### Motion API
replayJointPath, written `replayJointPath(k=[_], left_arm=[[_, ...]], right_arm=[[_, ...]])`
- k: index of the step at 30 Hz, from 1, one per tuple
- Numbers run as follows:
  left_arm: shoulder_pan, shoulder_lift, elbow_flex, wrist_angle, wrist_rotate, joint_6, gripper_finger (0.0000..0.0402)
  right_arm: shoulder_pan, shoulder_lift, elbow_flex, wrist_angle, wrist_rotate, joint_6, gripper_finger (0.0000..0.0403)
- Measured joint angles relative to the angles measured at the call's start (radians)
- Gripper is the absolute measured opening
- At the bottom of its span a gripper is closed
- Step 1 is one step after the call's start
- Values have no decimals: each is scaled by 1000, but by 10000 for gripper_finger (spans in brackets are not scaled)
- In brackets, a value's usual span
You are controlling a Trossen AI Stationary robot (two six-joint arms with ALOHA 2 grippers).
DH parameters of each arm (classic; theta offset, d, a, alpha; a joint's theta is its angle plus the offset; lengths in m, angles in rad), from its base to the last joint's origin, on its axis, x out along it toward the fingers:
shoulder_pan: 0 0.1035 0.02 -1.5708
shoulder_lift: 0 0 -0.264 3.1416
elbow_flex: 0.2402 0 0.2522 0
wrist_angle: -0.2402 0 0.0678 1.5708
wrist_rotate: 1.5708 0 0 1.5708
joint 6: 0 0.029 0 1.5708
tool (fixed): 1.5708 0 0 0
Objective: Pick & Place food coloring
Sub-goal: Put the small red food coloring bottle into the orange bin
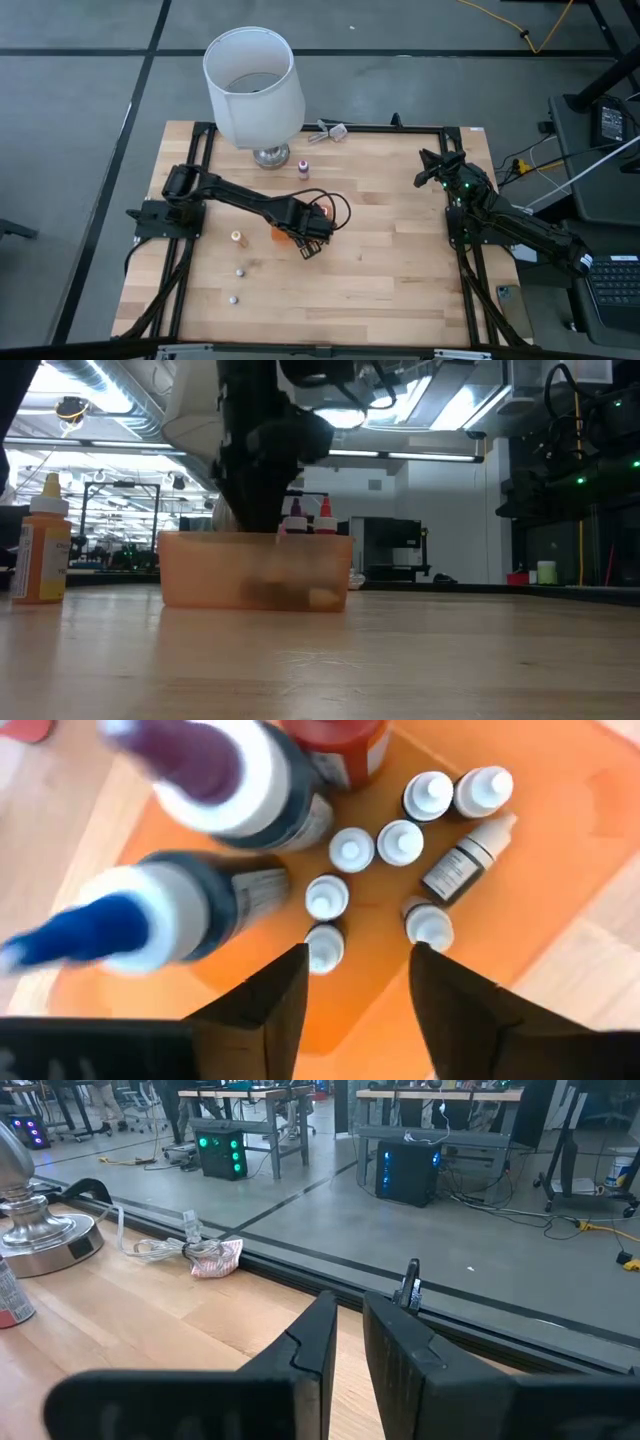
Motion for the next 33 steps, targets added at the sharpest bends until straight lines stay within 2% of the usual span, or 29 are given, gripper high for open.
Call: replayJointPath(k=[5,8,12,15,23,30,33], left_arm=[[-25,-57,0,-39,10,-81,205],[-51,-99,0,-63,63,-135,226],[-102,-152,0,-65,163,-222,236],[-160,-187,0,-66,193,-308,234],[-359,-205,0,-72,173,-531,213],[-507,-205,0,-130,27,-824,211],[-555,-205,0,-200,10,-926,221]], right_arm=[[0,0,0,0,0,0,58],[0,0,0,0,0,0,58],[0,0,0,0,0,0,58],[0,0,0,0,0,0,58],[0,0,0,0,0,0,58],[0,0,0,0,0,0,58],[0,0,0,0,0,0,58]])
